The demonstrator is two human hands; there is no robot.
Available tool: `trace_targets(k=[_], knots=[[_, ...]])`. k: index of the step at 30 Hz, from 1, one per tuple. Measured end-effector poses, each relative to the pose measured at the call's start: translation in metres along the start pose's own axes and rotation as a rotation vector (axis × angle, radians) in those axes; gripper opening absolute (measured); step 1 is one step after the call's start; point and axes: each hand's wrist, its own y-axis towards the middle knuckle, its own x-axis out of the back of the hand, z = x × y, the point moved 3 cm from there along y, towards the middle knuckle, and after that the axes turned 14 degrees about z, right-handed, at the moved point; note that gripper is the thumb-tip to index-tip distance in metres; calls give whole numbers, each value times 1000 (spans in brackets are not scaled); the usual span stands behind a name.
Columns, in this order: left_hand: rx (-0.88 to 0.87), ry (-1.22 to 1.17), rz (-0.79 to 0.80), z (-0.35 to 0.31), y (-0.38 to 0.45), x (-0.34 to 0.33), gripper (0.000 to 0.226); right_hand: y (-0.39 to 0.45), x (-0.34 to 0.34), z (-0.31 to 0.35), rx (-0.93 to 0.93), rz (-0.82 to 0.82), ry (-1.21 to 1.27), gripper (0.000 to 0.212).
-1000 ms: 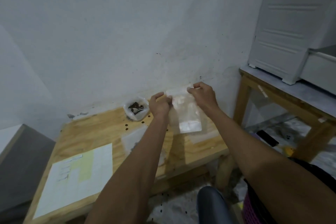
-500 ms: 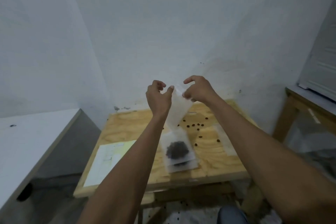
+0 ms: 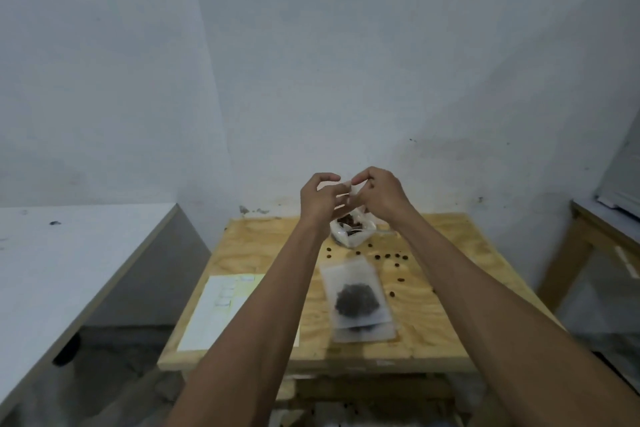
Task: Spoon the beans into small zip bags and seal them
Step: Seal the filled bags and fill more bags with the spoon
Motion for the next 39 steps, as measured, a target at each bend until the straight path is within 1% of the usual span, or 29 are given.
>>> trace_targets(k=[2, 4, 7, 9, 10, 13, 14, 16, 18, 20, 22, 26, 30, 33, 37, 39], knots=[[19, -66, 21, -1, 1, 5, 25, 1, -1, 3, 2, 20, 41, 36], [15, -77, 23, -3, 2, 9, 27, 0, -2, 5, 9, 65, 122, 35], [-68, 38, 15, -8, 0, 12, 23, -3, -4, 6, -5, 112, 263, 29], [-122, 109, 24, -10, -2, 13, 19, -5, -5, 4, -15, 80, 344, 25], [-135, 139, 26, -10, -3, 13, 18, -5, -4, 3, -10, 52, 343, 22], [-132, 193, -21, -7, -3, 12, 22, -6, -6, 3, 55, -48, 153, 10], [-129, 200, -42, -6, -2, 11, 20, -6, -8, 5, 81, -76, 91, 9], [-121, 206, -65, -5, -1, 8, 13, -6, -11, 8, 116, -121, 18, 10], [-101, 197, -72, -5, 1, 8, 13, -5, -13, 8, 133, -139, -7, 16], [-76, 178, -76, -7, 1, 9, 12, -6, -11, 6, 138, -127, -6, 27], [-62, 206, -83, -8, 2, 12, 13, -7, -8, 4, 151, -93, 0, 33], [-73, 373, -53, -7, 1, 13, 22, -6, -9, 5, 161, -49, -91, 27], [-31, 386, -81, -9, 1, 9, 23, -4, -18, 9, 176, -65, -336, 25], [-50, 441, -89, -12, 2, 9, 29, -3, -18, 12, 149, -87, -423, 28], [-124, 574, -28, -8, 2, 10, 31, 0, -12, 12, 49, -37, -372, 24], [-161, 656, -16, -7, 2, 12, 31, 0, -12, 10, 27, -49, -354, 25]])
